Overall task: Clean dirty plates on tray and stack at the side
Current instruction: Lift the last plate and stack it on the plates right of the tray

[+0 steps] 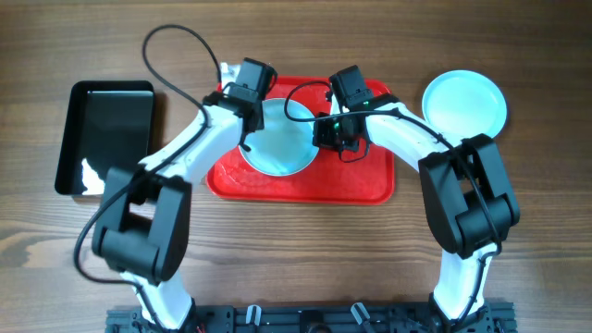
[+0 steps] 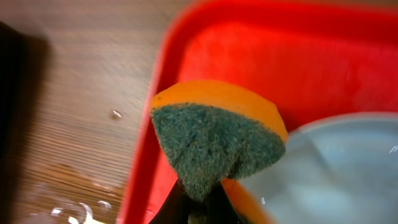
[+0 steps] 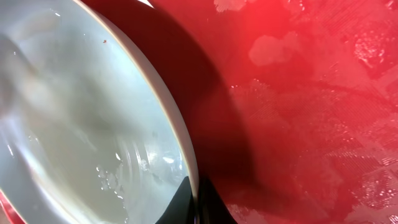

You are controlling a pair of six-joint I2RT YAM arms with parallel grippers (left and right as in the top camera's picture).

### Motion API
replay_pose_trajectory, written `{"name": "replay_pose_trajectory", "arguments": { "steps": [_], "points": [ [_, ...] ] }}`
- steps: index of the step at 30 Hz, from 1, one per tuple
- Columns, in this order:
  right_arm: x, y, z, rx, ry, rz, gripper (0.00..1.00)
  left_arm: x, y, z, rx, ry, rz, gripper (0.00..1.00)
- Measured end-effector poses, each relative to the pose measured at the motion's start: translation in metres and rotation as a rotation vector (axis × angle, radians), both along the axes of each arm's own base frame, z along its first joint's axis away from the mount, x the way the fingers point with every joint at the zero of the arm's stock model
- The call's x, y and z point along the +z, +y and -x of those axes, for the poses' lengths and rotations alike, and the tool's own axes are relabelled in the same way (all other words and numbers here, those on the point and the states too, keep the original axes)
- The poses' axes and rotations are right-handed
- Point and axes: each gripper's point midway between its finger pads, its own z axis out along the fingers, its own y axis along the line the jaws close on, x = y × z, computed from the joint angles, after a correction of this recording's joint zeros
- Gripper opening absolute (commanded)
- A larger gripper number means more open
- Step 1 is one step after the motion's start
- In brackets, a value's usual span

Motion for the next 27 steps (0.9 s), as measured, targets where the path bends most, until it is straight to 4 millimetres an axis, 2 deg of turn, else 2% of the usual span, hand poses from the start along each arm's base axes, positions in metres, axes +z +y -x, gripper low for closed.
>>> {"name": "replay_pose_trajectory", "arguments": {
  "steps": [3,6,13,16,20,23,27],
  "points": [
    [0.000,-0.001,0.000,-0.001,0.001,0.000,0.04,0.022,0.007,-0.003,0.019,-0.049,-0.002,0.04],
    [0.000,-0.002,0.000,-0.004,0.007,0.012,0.04,0.034,0.009,-0.003,0.025,-0.069,-0.005,0.04],
    [0.004,-0.022,-0.001,-0.032,0.023,0.129,0.04,0.031,0.015,0.015,0.035,0.001,-0.022,0.04],
    [0.009,-0.037,-0.004,-0.044,0.016,0.225,0.04,0.034,0.006,0.021,0.019,0.021,0.045,0.04],
    [0.036,-0.060,-0.017,-0.036,-0.043,0.374,0.04,0.034,-0.020,0.031,-0.043,0.072,0.194,0.04],
    [0.075,-0.082,-0.036,-0.022,-0.157,0.512,0.04,0.031,-0.040,0.038,-0.087,0.116,0.301,0.04],
    [0.118,-0.103,-0.050,-0.003,-0.270,0.644,0.04,0.028,-0.054,0.046,-0.118,0.157,0.376,0.04]
  ]
}}
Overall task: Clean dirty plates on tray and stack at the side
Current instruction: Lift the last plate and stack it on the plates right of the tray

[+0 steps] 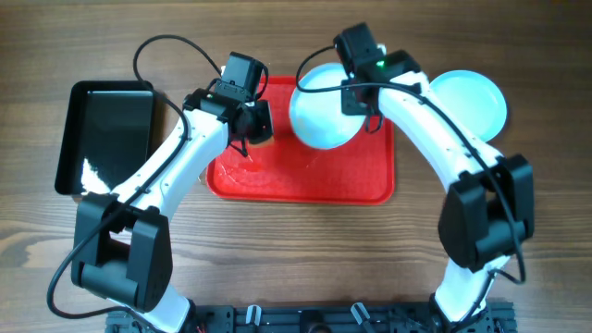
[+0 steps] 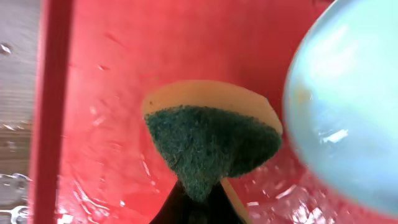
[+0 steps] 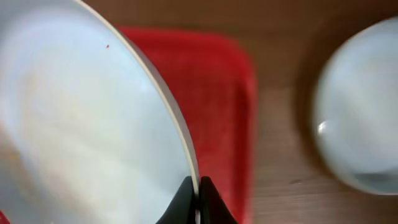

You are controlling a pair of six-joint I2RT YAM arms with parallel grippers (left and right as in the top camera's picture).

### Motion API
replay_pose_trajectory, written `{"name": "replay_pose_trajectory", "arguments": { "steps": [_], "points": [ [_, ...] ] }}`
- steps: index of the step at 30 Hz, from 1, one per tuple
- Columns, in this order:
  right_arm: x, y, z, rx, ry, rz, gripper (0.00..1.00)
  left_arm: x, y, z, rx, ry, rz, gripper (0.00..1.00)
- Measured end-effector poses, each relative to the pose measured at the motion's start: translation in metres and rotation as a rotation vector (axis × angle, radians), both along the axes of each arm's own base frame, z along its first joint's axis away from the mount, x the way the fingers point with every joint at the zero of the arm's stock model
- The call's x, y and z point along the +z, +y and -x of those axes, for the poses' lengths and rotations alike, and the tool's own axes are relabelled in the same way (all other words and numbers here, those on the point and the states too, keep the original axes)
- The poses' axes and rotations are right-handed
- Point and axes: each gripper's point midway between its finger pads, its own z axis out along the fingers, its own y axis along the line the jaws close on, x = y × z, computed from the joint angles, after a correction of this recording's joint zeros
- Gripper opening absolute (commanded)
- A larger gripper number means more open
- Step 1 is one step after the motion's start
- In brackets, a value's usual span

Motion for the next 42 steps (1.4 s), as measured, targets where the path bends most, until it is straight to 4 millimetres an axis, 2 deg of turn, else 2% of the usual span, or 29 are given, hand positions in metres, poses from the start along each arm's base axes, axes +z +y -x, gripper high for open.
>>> {"name": "replay_pose_trajectory", "arguments": {
  "steps": [6,10,13,15,19,22,30,35,38,40,42],
  "points": [
    [0.049,-0.029,-0.002,-0.004,-0.117,0.165,0.04,-0.004,-0.005,0.007,-0.014,0.033,0.034,0.04],
    [0.091,-0.035,0.003,0.054,-0.210,0.334,0.04,-0.004,-0.007,0.008,-0.018,0.038,0.043,0.04],
    [0.118,-0.028,0.010,0.122,-0.261,0.490,0.04,-0.004,-0.008,0.009,-0.020,0.041,0.047,0.04],
    [0.133,-0.017,0.014,0.184,-0.288,0.604,0.04,-0.004,-0.008,0.009,-0.021,0.042,0.047,0.04],
    [0.151,0.007,0.018,0.289,-0.326,0.735,0.04,-0.004,-0.008,0.009,-0.021,0.042,0.047,0.05],
    [0.160,0.015,0.020,0.322,-0.338,0.809,0.04,-0.004,-0.008,0.009,-0.021,0.042,0.047,0.05],
    [0.168,0.009,0.021,0.312,-0.334,0.877,0.04,-0.004,-0.008,0.010,-0.021,0.044,0.047,0.05],
    [0.164,0.009,0.023,0.311,-0.328,0.850,0.04,-0.004,-0.008,0.010,-0.021,0.046,0.046,0.05],
    [0.142,0.018,0.023,0.363,-0.285,0.715,0.04,-0.004,-0.008,0.010,-0.021,0.046,0.046,0.05],
    [0.115,0.030,0.024,0.428,-0.224,0.522,0.04,-0.004,-0.008,0.010,-0.021,0.045,0.046,0.05],
    [0.097,0.036,0.023,0.453,-0.175,0.349,0.04,-0.004,-0.008,0.010,-0.021,0.046,0.046,0.05]
  ]
}}
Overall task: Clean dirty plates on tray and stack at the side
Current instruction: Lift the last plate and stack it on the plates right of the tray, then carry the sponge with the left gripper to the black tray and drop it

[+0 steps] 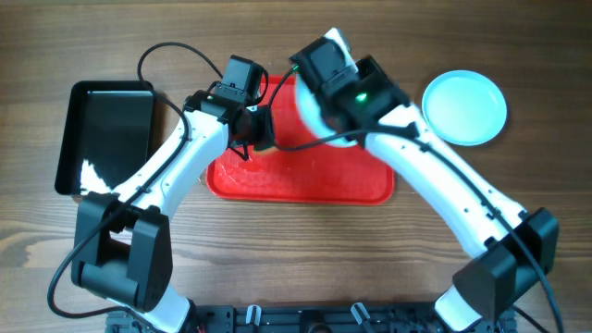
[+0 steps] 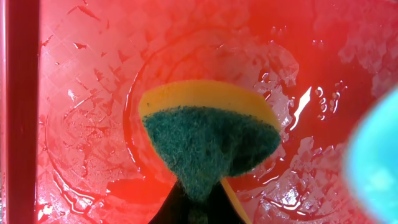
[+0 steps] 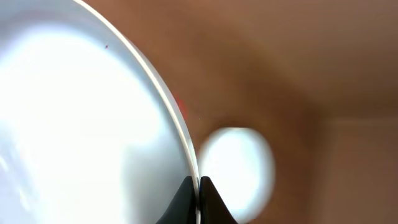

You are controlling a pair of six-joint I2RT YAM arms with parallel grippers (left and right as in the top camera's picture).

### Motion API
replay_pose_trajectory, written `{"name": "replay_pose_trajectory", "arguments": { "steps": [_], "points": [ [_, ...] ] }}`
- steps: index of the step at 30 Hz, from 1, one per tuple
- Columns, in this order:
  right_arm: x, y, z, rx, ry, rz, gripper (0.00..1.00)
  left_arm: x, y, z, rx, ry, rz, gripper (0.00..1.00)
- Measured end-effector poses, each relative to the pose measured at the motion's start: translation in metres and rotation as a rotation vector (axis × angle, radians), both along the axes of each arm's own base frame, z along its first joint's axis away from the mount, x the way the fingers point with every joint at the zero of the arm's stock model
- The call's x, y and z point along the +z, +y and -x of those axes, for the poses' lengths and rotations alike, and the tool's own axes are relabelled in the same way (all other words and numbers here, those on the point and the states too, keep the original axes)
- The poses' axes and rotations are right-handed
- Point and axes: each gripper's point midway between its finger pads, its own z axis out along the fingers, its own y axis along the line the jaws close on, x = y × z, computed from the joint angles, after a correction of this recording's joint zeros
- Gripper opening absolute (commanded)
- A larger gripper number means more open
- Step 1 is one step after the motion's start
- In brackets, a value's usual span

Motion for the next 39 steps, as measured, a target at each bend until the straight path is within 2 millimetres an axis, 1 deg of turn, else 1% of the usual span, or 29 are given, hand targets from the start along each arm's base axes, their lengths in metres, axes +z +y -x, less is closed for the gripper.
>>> {"name": "replay_pose_trajectory", "arguments": {
  "steps": [2,3,4,6,8,11,13,14,16,18,20,22,25,27,28,29,31,33,34,35,36,37,38,39],
  "points": [
    [-0.011,-0.003,-0.004,-0.017,0.063,-0.140,0.04,0.000,0.000,0.000,0.000,0.000,0.000,0.05],
    [-0.015,-0.009,-0.007,-0.041,0.089,-0.214,0.04,0.000,0.000,0.000,0.000,0.000,0.000,0.05],
    [-0.017,-0.018,-0.011,-0.068,0.102,-0.259,0.04,0.000,0.000,0.000,0.000,0.000,0.000,0.05],
    [-0.020,-0.044,-0.019,-0.149,0.122,-0.351,0.04,0.000,0.000,0.000,0.000,0.000,0.000,0.05],
    [-0.023,-0.081,-0.027,-0.259,0.126,-0.424,0.04,0.000,0.000,0.000,0.000,0.000,0.000,0.05],
    [-0.026,-0.137,-0.033,-0.419,0.107,-0.492,0.04,0.000,0.000,0.000,0.000,-0.001,0.000,0.06],
    [-0.034,-0.180,-0.033,-0.545,0.084,-0.535,0.04,0.000,0.000,0.000,0.000,0.000,0.000,0.06],
    [-0.039,-0.195,-0.031,-0.595,0.076,-0.554,0.04,0.000,0.000,0.000,0.000,0.000,0.000,0.06],
    [-0.058,-0.232,-0.023,-0.738,0.059,-0.606,0.04,0.000,0.000,0.000,0.000,-0.001,0.000,0.06],
    [-0.076,-0.257,-0.015,-0.844,0.042,-0.651,0.04,0.000,0.000,0.000,0.001,-0.001,0.001,0.06],
    [-0.101,-0.285,-0.001,-0.970,0.026,-0.706,0.04,0.000,0.000,0.000,0.006,0.000,0.002,0.06],
    [-0.122,-0.308,0.011,-1.061,-0.001,-0.758,0.04,0.000,0.000,0.000,0.007,0.001,0.003,0.06],
    [-0.138,-0.324,0.020,-1.122,-0.026,-0.818,0.04,0.000,0.000,0.000,0.007,0.000,0.003,0.07],
    [-0.142,-0.330,0.024,-1.146,-0.039,-0.843,0.04,0.000,0.000,0.000,0.007,0.001,0.003,0.06],
    [-0.142,-0.332,0.023,-1.149,-0.047,-0.853,0.07,0.000,0.000,0.000,0.007,0.001,0.003,0.07],
    [-0.142,-0.333,0.022,-1.147,-0.054,-0.860,0.13,0.000,0.000,0.000,0.008,0.000,0.003,0.07],
    [-0.140,-0.333,0.018,-1.137,-0.066,-0.874,0.38,0.001,-0.001,-0.001,0.008,-0.005,0.005,0.07],
    [-0.138,-0.332,0.014,-1.130,-0.080,-0.889,0.42,0.001,-0.001,-0.002,0.008,-0.007,0.006,0.07],
    [-0.137,-0.331,0.012,-1.128,-0.084,-0.894,0.47,0.001,-0.001,-0.002,0.008,-0.007,0.006,0.07],
    [-0.137,-0.331,0.012,-1.126,-0.086,-0.896,0.58,0.001,-0.001,-0.002,0.008,-0.007,0.006,0.07],
    [-0.137,-0.330,0.011,-1.125,-0.086,-0.900,0.75,0.001,-0.001,-0.002,0.008,-0.007,0.006,0.08],
    [-0.137,-0.329,0.010,-1.118,-0.084,-0.903,0.88,0.001,-0.001,-0.002,0.008,-0.008,0.007,0.07],
    [-0.136,-0.327,0.010,-1.116,-0.081,-0.914,0.93,0.001,-0.001,-0.003,0.010,-0.009,0.008,0.07],
    [-0.136,-0.324,0.008,-1.106,-0.078,-0.926,0.94,0.001,-0.001,-0.003,0.011,-0.012,0.009,0.07]
  ]
}}
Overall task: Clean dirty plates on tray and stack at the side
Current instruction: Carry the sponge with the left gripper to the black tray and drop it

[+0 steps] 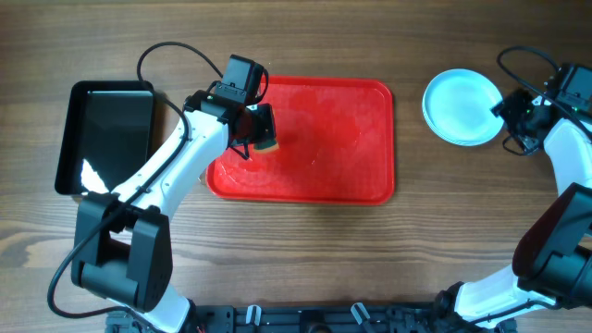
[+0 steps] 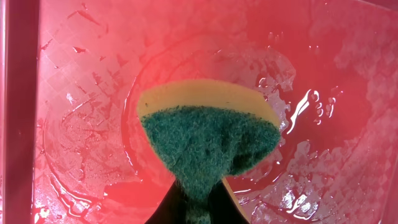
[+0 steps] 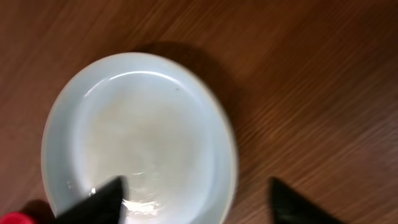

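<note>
The red tray (image 1: 324, 180) holds no plate; its floor is wet (image 2: 323, 93). My left gripper (image 1: 255, 126) hangs over the tray's left part, shut on a yellow sponge with a green scouring face (image 2: 208, 137). In the left wrist view my left gripper (image 2: 198, 208) pinches the sponge's lower tip. A pale blue plate (image 1: 462, 106) lies on the wood to the right of the tray. My right gripper (image 1: 516, 118) is at its right edge, open. In the right wrist view my right gripper (image 3: 196, 199) straddles the plate (image 3: 140, 130) rim with nothing held.
A black rectangular tray (image 1: 104, 134) lies at the far left. Bare wooden tabletop (image 1: 305, 259) runs along the front. Cables loop above both arms at the back.
My right gripper held the plate high over the tray. Now the plate lies at the right where the other plate lay, and the gripper is open. The left arm has hardly moved.
The plate lay on the tray, my right gripper shut on its rim, the sponge at the tray's far-left corner. Then the plate was lifted at the tray's back, then raised high. Now it rests on the right-hand plate, released, with the sponge still over the tray.
</note>
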You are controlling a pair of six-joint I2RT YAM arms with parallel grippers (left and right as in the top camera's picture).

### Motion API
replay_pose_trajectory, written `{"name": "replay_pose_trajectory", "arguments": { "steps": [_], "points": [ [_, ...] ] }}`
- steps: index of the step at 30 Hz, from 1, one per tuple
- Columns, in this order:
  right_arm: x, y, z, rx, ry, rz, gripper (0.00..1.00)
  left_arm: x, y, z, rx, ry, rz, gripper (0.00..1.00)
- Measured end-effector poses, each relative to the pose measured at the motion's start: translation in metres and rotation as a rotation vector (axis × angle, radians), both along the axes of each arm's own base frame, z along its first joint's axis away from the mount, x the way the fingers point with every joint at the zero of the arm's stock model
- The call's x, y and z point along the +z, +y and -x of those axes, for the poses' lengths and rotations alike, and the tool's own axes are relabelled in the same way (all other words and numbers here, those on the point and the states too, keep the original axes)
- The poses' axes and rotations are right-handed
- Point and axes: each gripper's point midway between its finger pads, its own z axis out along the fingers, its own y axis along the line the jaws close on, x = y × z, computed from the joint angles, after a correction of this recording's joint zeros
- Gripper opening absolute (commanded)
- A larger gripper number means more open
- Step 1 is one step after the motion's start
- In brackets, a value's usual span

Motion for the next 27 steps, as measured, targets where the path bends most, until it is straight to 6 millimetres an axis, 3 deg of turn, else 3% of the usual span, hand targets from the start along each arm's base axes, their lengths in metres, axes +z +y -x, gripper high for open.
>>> {"name": "replay_pose_trajectory", "arguments": {
  "steps": [6,10,14,18,20,22,27],
  "points": [
    [0.013,0.039,-0.021,0.136,-0.116,-0.156,0.97,0.001,-0.001,-0.002,0.000,-0.011,0.004,0.07],
    [0.022,0.100,-0.034,0.321,-0.167,-0.269,0.97,0.003,-0.002,-0.006,0.000,-0.026,0.010,0.06],
    [0.027,0.185,-0.037,0.542,-0.164,-0.320,0.99,0.003,-0.002,-0.007,0.001,-0.029,0.009,0.06],
    [0.030,0.269,-0.028,0.736,-0.155,-0.350,0.99,-0.005,0.005,-0.011,0.023,-0.033,-0.037,0.04],
    [0.030,0.306,-0.018,0.815,-0.138,-0.350,1.00,-0.014,0.015,-0.016,0.047,-0.037,-0.089,0.04],
    [0.026,0.329,-0.010,0.849,-0.117,-0.327,1.00,-0.018,0.028,-0.020,0.078,-0.042,-0.132,0.04],
    [0.016,0.366,0.005,0.898,-0.072,-0.218,1.00,-0.013,0.082,-0.033,0.210,-0.056,-0.182,0.04]
  ]
}}
